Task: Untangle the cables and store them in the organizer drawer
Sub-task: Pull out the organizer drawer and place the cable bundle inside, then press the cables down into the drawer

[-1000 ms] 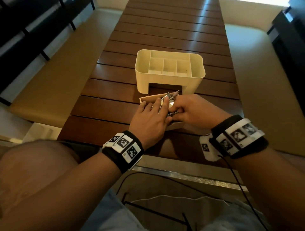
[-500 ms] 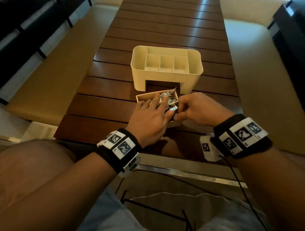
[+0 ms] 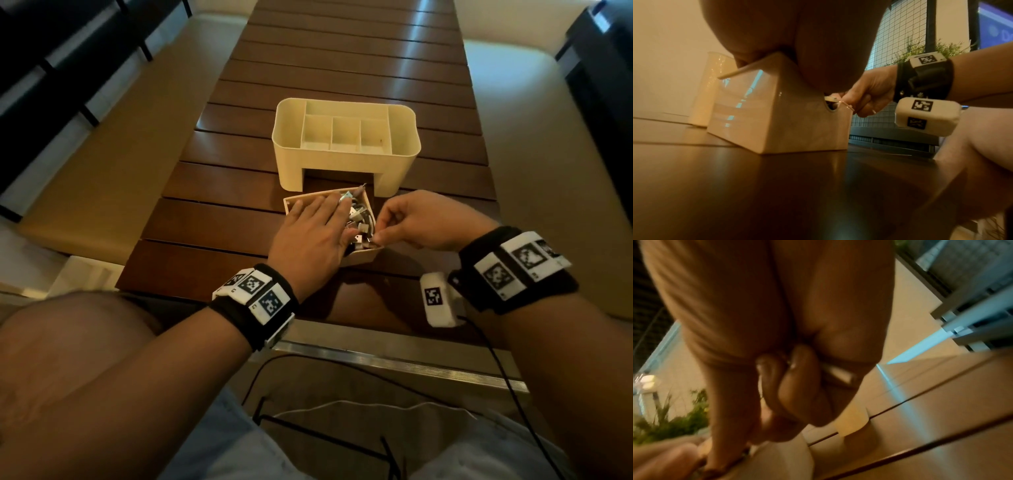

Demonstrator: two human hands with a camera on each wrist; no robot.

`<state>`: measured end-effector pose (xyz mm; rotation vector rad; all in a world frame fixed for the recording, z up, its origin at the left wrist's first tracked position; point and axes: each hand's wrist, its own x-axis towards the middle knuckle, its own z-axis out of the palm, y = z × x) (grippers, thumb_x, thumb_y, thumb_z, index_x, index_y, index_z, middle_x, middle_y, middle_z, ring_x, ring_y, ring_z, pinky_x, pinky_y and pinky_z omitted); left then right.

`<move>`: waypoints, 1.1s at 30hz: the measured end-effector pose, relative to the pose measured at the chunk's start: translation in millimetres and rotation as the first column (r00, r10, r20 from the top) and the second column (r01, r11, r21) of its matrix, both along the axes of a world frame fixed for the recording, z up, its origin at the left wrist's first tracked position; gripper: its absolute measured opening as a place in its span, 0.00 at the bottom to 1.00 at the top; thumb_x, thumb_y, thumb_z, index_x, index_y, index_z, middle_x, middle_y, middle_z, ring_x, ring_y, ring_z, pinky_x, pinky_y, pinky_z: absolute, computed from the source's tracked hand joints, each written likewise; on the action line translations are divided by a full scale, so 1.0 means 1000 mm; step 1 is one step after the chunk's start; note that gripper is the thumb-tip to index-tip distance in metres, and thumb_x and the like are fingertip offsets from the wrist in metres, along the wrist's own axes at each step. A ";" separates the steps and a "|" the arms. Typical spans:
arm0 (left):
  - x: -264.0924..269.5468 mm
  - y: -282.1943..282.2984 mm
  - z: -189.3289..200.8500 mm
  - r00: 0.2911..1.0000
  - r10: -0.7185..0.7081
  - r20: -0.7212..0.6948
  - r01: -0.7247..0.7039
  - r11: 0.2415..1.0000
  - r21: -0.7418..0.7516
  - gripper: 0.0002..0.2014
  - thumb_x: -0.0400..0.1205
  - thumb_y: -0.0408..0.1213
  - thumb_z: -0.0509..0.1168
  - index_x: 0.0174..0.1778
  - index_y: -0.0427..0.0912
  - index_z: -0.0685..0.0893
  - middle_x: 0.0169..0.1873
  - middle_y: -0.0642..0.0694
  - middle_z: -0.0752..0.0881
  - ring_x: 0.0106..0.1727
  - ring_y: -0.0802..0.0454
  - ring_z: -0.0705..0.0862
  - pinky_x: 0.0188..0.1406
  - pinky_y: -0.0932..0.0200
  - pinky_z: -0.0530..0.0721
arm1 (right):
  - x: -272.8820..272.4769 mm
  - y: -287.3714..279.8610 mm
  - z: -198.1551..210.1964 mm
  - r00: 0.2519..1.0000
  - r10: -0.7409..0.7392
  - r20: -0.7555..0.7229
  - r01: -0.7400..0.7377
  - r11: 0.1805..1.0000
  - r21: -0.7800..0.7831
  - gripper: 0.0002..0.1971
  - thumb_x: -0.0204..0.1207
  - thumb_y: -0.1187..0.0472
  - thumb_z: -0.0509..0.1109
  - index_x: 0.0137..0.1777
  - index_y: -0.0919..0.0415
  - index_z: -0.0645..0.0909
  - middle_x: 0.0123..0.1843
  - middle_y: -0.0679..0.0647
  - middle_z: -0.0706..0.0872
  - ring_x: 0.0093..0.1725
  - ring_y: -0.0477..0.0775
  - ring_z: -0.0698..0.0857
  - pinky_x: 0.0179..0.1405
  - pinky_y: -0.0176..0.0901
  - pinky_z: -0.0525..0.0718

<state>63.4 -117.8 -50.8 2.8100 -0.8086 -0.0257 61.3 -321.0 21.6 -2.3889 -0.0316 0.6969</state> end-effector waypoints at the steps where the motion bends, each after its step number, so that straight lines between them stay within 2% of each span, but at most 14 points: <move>1: 0.001 0.001 0.000 1.000 -0.010 -0.003 0.010 1.000 0.000 0.29 0.91 0.54 0.43 0.87 0.45 0.60 0.85 0.43 0.65 0.85 0.44 0.64 0.84 0.42 0.59 | 0.001 0.000 -0.002 0.999 -0.014 0.029 0.015 0.999 -0.038 0.07 0.74 0.54 0.78 0.46 0.54 0.86 0.35 0.44 0.84 0.33 0.42 0.78 0.34 0.38 0.73; 5: 0.001 0.000 0.000 1.000 -0.023 -0.012 0.023 1.000 0.002 0.29 0.91 0.54 0.45 0.86 0.44 0.61 0.85 0.41 0.65 0.83 0.42 0.66 0.81 0.43 0.66 | 0.008 0.014 -0.008 0.997 -0.045 0.065 0.052 0.992 -0.112 0.09 0.72 0.55 0.80 0.42 0.55 0.83 0.42 0.48 0.86 0.45 0.47 0.83 0.39 0.42 0.74; 8: -0.001 -0.001 0.000 1.000 -0.023 -0.007 0.023 0.999 0.026 0.29 0.91 0.53 0.45 0.87 0.44 0.60 0.85 0.40 0.64 0.83 0.41 0.66 0.81 0.42 0.66 | 0.011 0.022 -0.005 0.998 -0.017 0.062 0.031 0.972 -0.232 0.11 0.72 0.56 0.80 0.47 0.58 0.83 0.47 0.53 0.86 0.50 0.53 0.83 0.46 0.44 0.77; 10: -0.001 -0.001 0.001 1.000 -0.022 -0.015 0.023 0.999 0.049 0.30 0.90 0.54 0.43 0.87 0.46 0.57 0.86 0.41 0.62 0.84 0.41 0.63 0.82 0.41 0.63 | 0.012 0.020 -0.003 0.999 0.010 0.054 0.006 0.959 -0.282 0.14 0.71 0.53 0.81 0.50 0.58 0.82 0.47 0.53 0.85 0.49 0.53 0.82 0.42 0.43 0.76; 12: -0.001 0.002 0.000 1.000 -0.014 -0.025 0.015 0.998 0.066 0.30 0.90 0.54 0.42 0.88 0.47 0.54 0.87 0.43 0.59 0.86 0.42 0.61 0.84 0.40 0.60 | 0.012 0.015 0.000 0.997 0.005 0.073 0.013 0.970 -0.242 0.14 0.71 0.53 0.81 0.51 0.55 0.82 0.46 0.49 0.83 0.48 0.51 0.82 0.39 0.41 0.75; 13: -0.002 0.002 0.000 1.000 -0.009 -0.021 0.011 0.997 0.070 0.30 0.90 0.54 0.41 0.88 0.48 0.54 0.87 0.43 0.59 0.86 0.43 0.61 0.84 0.40 0.59 | 0.012 0.015 0.002 0.991 -0.007 0.131 0.033 0.980 -0.198 0.12 0.72 0.54 0.80 0.52 0.53 0.83 0.45 0.47 0.83 0.48 0.49 0.82 0.39 0.40 0.76; 15: -0.003 0.002 0.000 1.000 -0.008 -0.023 0.010 0.998 0.069 0.30 0.89 0.54 0.41 0.88 0.47 0.54 0.87 0.43 0.59 0.86 0.42 0.61 0.84 0.39 0.58 | 0.010 0.021 0.005 0.926 -0.033 0.375 0.079 0.991 -0.110 0.07 0.77 0.54 0.75 0.53 0.50 0.87 0.49 0.45 0.86 0.50 0.46 0.83 0.45 0.40 0.81; 17: -0.005 0.001 0.000 1.000 0.002 -0.023 -0.001 0.998 0.062 0.31 0.88 0.54 0.41 0.88 0.46 0.55 0.87 0.43 0.60 0.85 0.42 0.62 0.84 0.40 0.57 | 0.007 0.030 0.002 0.820 0.017 0.572 0.064 0.990 -0.122 0.12 0.81 0.49 0.70 0.60 0.50 0.88 0.56 0.45 0.89 0.56 0.46 0.85 0.56 0.45 0.84; 18: -0.005 0.001 0.000 1.000 0.007 -0.023 -0.006 0.999 0.053 0.31 0.88 0.53 0.41 0.88 0.45 0.55 0.87 0.43 0.60 0.85 0.42 0.63 0.84 0.40 0.57 | 0.005 0.034 -0.001 0.807 0.067 0.587 0.045 0.984 -0.174 0.16 0.81 0.44 0.68 0.63 0.49 0.87 0.59 0.46 0.89 0.58 0.47 0.85 0.59 0.48 0.84; 20: -0.005 0.003 0.000 1.000 0.005 -0.025 -0.005 1.000 0.011 0.30 0.90 0.52 0.43 0.88 0.45 0.54 0.87 0.44 0.59 0.86 0.44 0.61 0.84 0.42 0.56 | -0.001 0.039 -0.008 0.843 0.153 0.516 -0.013 0.964 -0.265 0.22 0.80 0.37 0.64 0.67 0.46 0.85 0.65 0.48 0.88 0.63 0.50 0.85 0.63 0.54 0.84; 22: -0.005 0.005 -0.002 0.999 0.005 -0.037 -0.006 1.000 -0.024 0.29 0.92 0.51 0.45 0.89 0.44 0.51 0.87 0.44 0.58 0.87 0.46 0.59 0.84 0.43 0.54 | -0.005 0.034 -0.014 0.884 0.195 0.426 -0.066 0.952 -0.298 0.29 0.80 0.33 0.61 0.74 0.47 0.79 0.76 0.48 0.80 0.71 0.52 0.81 0.69 0.56 0.81; 26: -0.002 0.011 0.000 0.995 -0.036 -0.088 0.036 0.999 -0.004 0.32 0.92 0.52 0.42 0.89 0.40 0.45 0.88 0.42 0.54 0.88 0.47 0.54 0.86 0.46 0.49 | -0.008 0.025 -0.023 0.900 0.260 0.350 -0.135 0.929 -0.345 0.33 0.81 0.32 0.56 0.83 0.46 0.68 0.85 0.43 0.65 0.78 0.54 0.74 0.75 0.57 0.76; 30: 0.005 0.020 0.005 0.974 -0.102 -0.204 0.092 0.994 -0.055 0.32 0.91 0.54 0.39 0.89 0.43 0.41 0.89 0.46 0.48 0.89 0.51 0.48 0.87 0.49 0.44 | -0.009 0.028 -0.035 0.912 0.256 0.320 -0.128 0.920 -0.370 0.32 0.83 0.32 0.50 0.85 0.42 0.62 0.87 0.38 0.55 0.79 0.56 0.72 0.69 0.60 0.80; 33: 0.007 0.020 0.004 0.982 -0.074 -0.176 0.066 0.997 -0.049 0.30 0.91 0.53 0.39 0.89 0.46 0.43 0.89 0.48 0.48 0.89 0.52 0.48 0.87 0.48 0.46 | -0.009 0.036 -0.034 0.919 0.269 0.289 -0.121 0.888 -0.443 0.32 0.83 0.32 0.46 0.85 0.39 0.59 0.88 0.36 0.52 0.76 0.58 0.75 0.61 0.57 0.82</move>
